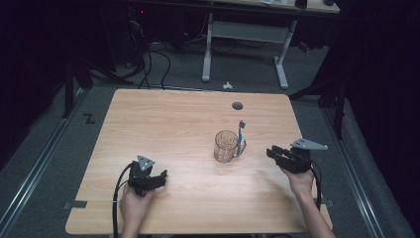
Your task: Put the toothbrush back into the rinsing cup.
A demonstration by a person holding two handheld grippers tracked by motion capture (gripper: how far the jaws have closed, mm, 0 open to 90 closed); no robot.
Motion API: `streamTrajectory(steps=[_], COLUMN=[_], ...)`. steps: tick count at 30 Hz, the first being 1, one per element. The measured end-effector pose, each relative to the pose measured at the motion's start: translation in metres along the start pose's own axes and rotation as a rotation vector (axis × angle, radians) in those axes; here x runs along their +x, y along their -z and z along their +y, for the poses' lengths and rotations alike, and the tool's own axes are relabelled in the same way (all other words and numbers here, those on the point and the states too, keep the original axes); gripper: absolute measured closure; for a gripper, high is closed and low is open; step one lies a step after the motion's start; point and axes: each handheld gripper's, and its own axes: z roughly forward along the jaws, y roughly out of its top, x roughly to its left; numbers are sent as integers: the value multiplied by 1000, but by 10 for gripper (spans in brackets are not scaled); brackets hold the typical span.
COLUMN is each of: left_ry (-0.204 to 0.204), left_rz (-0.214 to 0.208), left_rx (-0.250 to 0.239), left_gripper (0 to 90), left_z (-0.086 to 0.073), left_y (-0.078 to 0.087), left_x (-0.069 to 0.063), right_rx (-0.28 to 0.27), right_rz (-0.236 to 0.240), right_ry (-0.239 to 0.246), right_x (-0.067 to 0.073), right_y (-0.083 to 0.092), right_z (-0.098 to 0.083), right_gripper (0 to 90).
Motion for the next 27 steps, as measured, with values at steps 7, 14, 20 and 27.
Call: streamTrajectory(steps=[7, 14, 20, 27], left_ry=[0, 0, 1, 1], left_rz=[1, 0, 0, 0], left_rx=[1, 0, 0, 1], left_gripper=[249, 250, 250, 250], left_z=[0, 0, 0, 0], left_y=[0, 0, 0, 0], left_x=[0, 0, 0, 0], right_rx=[24, 57, 86, 145], right_rz=[19, 38, 34, -20], right_ry=[-10, -36, -39, 1], right_x=[1, 3, 5, 9], right_y=[-3, -10, -17, -37], right_z=[-7, -19, -27, -37], right_gripper=[659, 660, 657, 649])
